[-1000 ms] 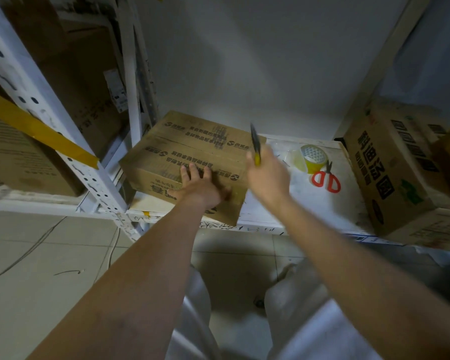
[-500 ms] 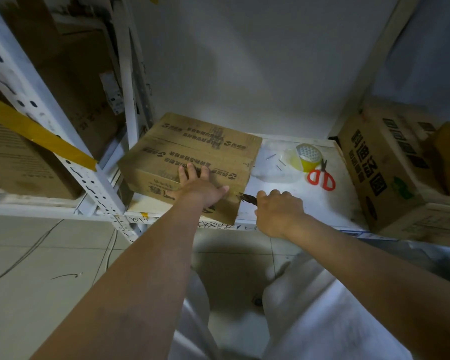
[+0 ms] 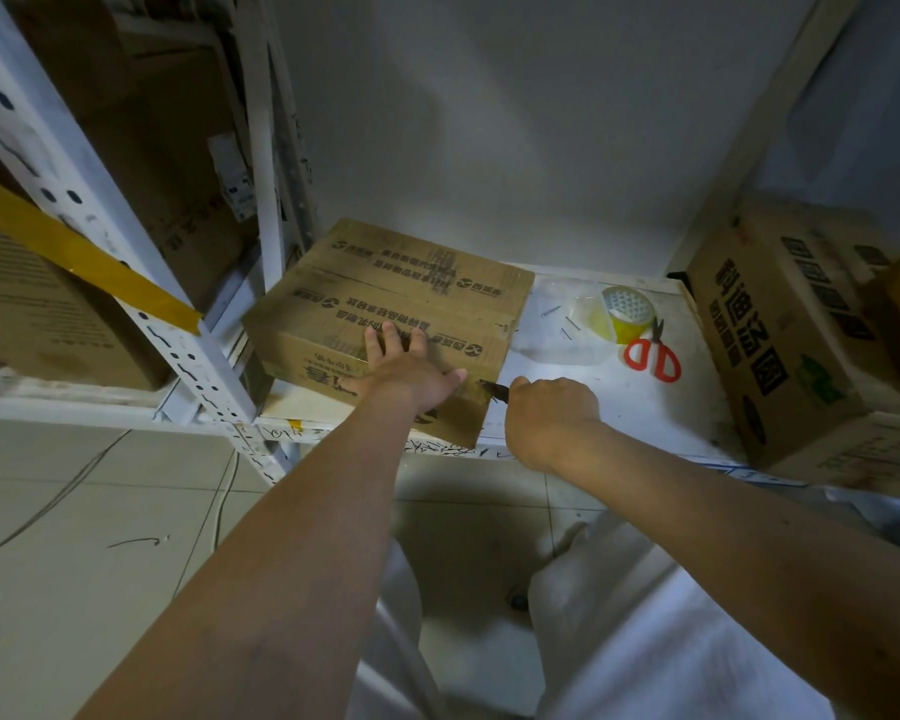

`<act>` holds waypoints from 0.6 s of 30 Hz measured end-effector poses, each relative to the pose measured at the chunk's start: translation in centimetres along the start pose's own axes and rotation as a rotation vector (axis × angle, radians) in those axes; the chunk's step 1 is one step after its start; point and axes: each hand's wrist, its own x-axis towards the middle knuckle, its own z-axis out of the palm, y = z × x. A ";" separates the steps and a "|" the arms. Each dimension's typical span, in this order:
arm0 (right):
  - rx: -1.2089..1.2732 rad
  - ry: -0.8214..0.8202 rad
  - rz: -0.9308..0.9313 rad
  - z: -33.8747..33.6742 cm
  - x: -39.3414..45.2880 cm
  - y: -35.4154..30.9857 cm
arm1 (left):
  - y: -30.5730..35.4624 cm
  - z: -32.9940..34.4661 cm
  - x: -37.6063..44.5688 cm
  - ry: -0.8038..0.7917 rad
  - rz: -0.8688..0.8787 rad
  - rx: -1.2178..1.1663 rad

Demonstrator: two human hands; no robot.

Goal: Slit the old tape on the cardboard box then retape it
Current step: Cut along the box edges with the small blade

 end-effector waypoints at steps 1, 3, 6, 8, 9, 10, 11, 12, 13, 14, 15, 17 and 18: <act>0.039 0.027 -0.021 0.4 -0.2 0.3 | 0.0 0.0 0.0 0.000 0.001 0.003; 0.118 0.098 -0.068 1.5 -0.6 0.8 | 0.0 0.0 0.0 0.003 0.007 0.010; 0.236 0.219 -0.062 3.6 -0.7 0.9 | -0.1 0.1 0.2 0.000 0.014 0.019; 0.293 0.257 -0.027 5.0 -0.7 0.5 | -0.2 0.3 0.4 -0.004 0.015 0.022; 0.311 0.264 -0.010 5.5 -0.8 0.3 | -0.3 0.3 0.4 -0.005 0.019 0.024; 0.345 0.273 0.007 5.5 -0.9 -0.1 | -0.2 0.2 0.4 -0.004 0.022 0.024; 0.418 0.300 0.017 4.9 -0.9 -0.4 | -0.1 0.2 0.3 -0.002 0.020 0.022; 0.505 0.352 0.020 3.6 -0.5 -0.9 | -0.1 0.1 0.1 0.001 0.015 0.020; 0.574 0.427 0.017 1.8 0.4 -1.2 | -0.1 0.0 -0.1 0.001 0.009 0.020; 0.602 0.502 0.005 -0.6 1.6 -1.7 | -0.2 -0.1 -0.3 0.000 0.001 0.018; 0.593 0.544 -0.003 -2.9 2.7 -1.9 | -0.3 0.0 -0.4 -0.007 0.000 0.024; 0.561 0.556 -0.021 -6.3 4.0 -1.7 | -0.4 0.3 -0.5 -0.012 -0.002 0.040; 0.548 0.548 -0.031 -6.8 4.6 -1.4 | -0.4 0.3 -0.4 -0.006 -0.010 0.038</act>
